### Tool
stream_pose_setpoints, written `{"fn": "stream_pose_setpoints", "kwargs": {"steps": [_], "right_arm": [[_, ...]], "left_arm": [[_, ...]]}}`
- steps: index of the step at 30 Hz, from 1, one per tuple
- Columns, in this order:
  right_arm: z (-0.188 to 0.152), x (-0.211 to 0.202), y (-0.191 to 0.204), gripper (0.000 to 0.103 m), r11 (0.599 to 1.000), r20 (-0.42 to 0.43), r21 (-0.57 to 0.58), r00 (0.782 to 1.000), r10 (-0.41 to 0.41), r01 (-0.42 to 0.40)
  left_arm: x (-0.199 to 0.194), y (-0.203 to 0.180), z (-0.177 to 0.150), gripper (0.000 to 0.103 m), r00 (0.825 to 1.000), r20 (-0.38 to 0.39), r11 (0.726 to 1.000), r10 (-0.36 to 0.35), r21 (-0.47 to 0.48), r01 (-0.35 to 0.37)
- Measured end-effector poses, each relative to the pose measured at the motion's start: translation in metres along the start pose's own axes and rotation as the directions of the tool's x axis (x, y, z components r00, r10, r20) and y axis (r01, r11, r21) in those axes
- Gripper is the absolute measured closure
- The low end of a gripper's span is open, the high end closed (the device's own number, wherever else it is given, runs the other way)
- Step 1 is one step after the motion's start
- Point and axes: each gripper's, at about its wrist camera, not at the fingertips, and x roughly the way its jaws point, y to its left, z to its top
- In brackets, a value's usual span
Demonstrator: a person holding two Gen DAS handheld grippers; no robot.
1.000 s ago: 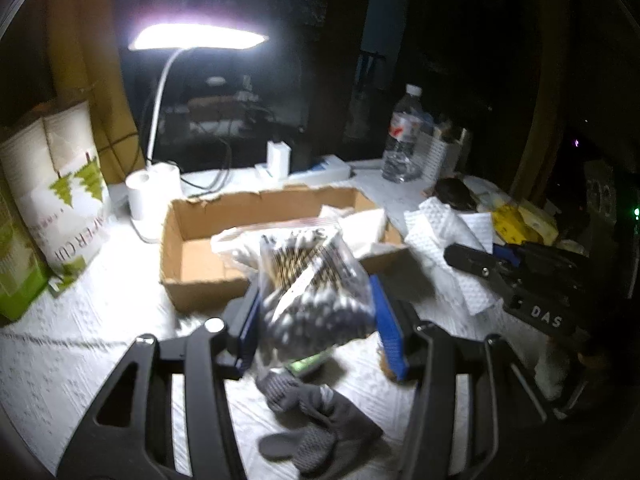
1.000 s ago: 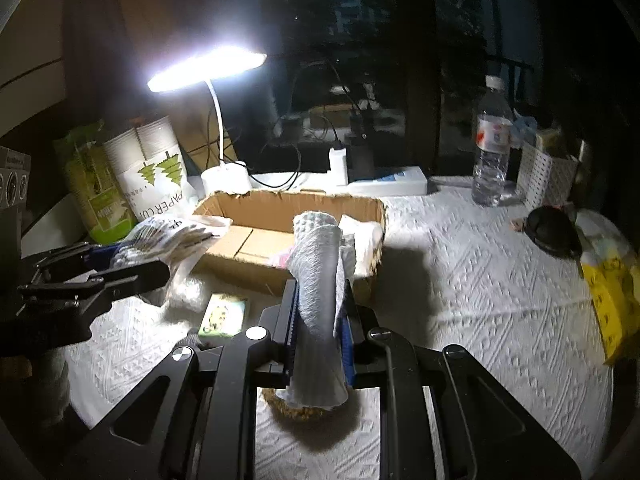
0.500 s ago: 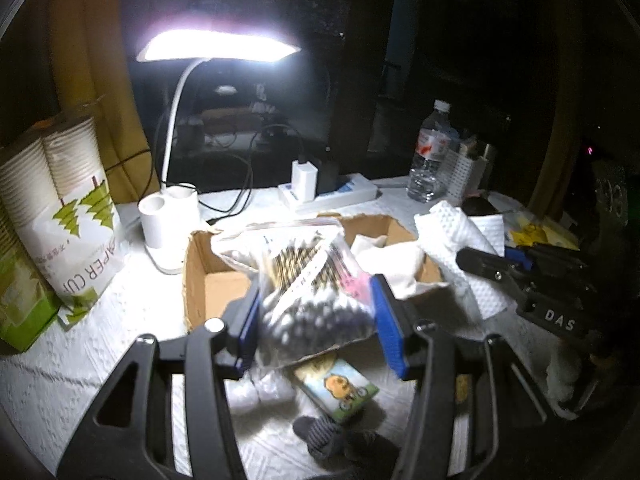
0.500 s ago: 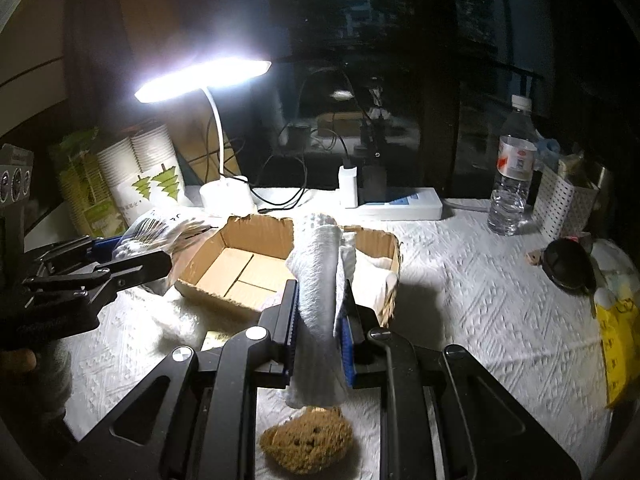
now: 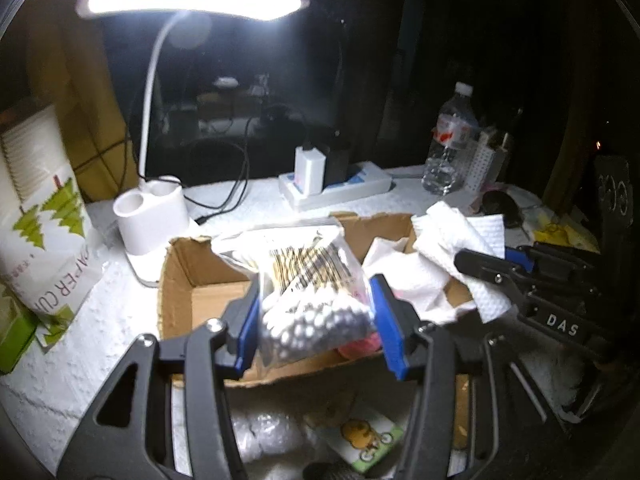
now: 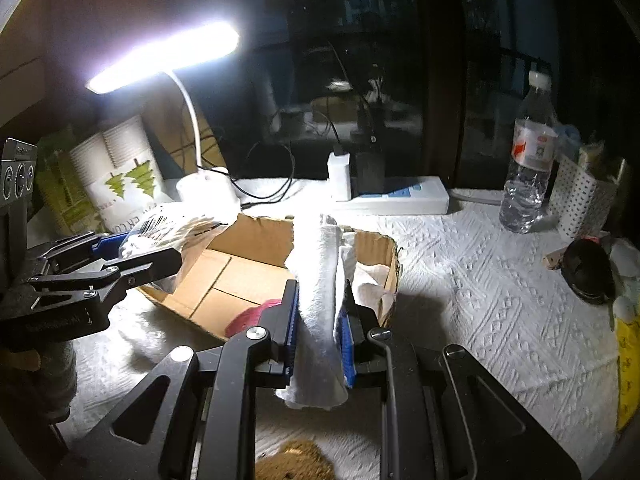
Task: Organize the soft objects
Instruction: 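Carry the cotton swab bag and towel over the cardboard box with both grippers, then open both grippers to drop the swab bag and towel into the box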
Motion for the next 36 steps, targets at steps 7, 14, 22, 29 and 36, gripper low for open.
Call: {"fn": "stream_pose_setpoints", "kwargs": {"steps": [7,14,22,29,36], "right_arm": [[-0.001,0.032,-0.007,0.083,1.0,-0.056,0.014,0.998,0.026,-0.025],[-0.01,0.057,-0.008,0.084,0.999,-0.122,0.008,0.992,0.033,-0.032],[-0.01,0.058,-0.004,0.08,1.0,-0.135,-0.006,0.991,0.012,-0.013],[-0.004,0.038,0.0,0.053,1.0,-0.094,-0.005,0.996,0.004,-0.004],[-0.004,0.014,0.004,0.053,1.0,-0.065,-0.009,0.998,-0.023,0.023]], "left_arm": [[0.034,0.005,-0.005,0.051,0.997,-0.077,1.0,0.006,-0.008,-0.007],[0.058,0.005,-0.011,0.05,0.988,-0.154,1.0,0.014,-0.001,-0.015],[0.054,0.006,-0.01,0.045,0.987,-0.16,1.0,0.016,-0.009,-0.018],[0.033,0.007,-0.005,0.029,0.994,-0.109,1.0,0.016,-0.025,-0.018],[0.013,0.002,-0.007,0.029,0.996,-0.083,1.0,0.016,-0.022,-0.018]]}}
